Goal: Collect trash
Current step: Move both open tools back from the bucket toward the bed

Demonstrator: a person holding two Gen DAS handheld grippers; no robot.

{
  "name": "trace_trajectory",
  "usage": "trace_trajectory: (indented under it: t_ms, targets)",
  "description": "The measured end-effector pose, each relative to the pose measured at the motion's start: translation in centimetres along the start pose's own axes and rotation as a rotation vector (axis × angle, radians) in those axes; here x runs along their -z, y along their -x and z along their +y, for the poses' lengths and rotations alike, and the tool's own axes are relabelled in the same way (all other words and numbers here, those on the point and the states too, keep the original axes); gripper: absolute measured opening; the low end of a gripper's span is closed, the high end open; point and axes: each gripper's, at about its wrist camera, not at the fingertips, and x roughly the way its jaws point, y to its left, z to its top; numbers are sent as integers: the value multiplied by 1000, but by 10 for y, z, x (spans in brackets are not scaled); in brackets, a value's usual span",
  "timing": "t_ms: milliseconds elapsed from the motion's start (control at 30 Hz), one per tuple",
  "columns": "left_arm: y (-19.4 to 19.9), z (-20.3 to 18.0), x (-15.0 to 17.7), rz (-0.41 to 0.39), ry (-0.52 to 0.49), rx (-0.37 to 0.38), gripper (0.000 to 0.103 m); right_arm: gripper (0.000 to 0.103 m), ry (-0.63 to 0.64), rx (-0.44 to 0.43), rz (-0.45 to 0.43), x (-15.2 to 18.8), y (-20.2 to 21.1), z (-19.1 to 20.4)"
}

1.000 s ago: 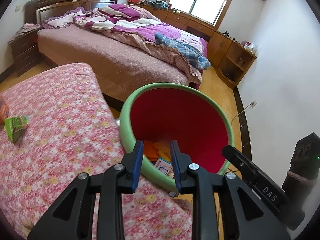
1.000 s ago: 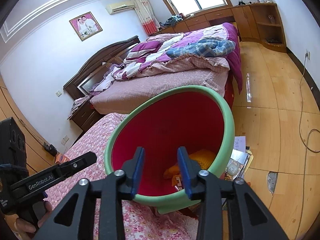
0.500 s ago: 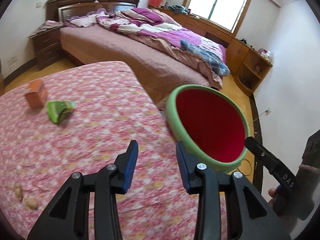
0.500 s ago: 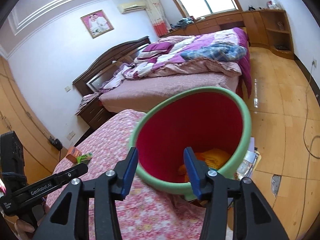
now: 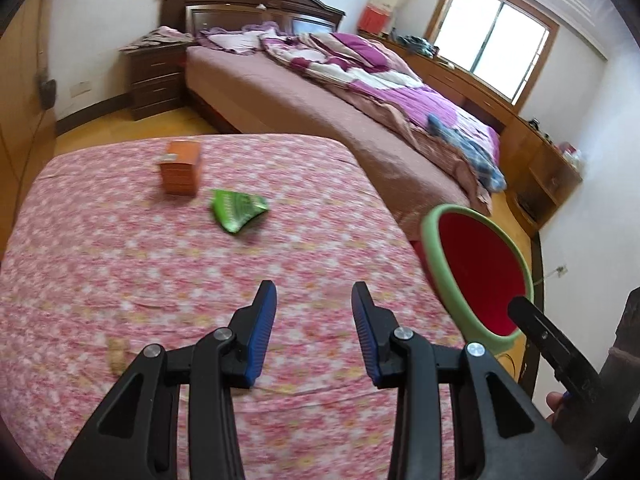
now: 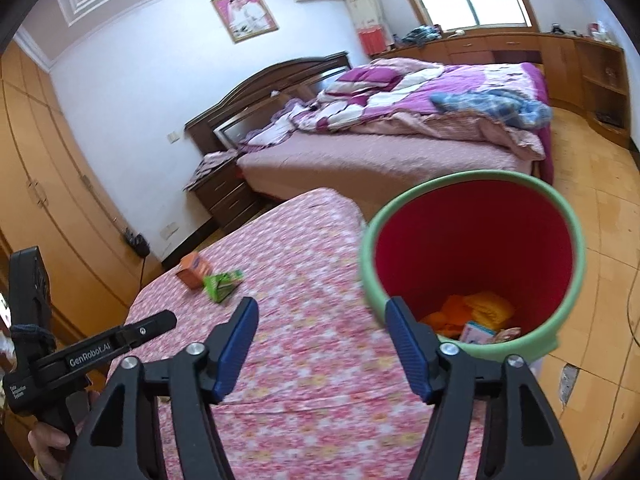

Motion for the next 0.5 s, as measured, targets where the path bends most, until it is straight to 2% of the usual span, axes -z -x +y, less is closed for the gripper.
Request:
trace_trajectory:
  t_ms: [200, 500]
  targets:
    - [13, 33, -11, -34, 1, -72, 39, 75, 46, -18, 45, 0, -18, 29]
    - [21, 80, -27, -30, 31, -127, 39, 75, 116, -24, 97, -6, -36, 64]
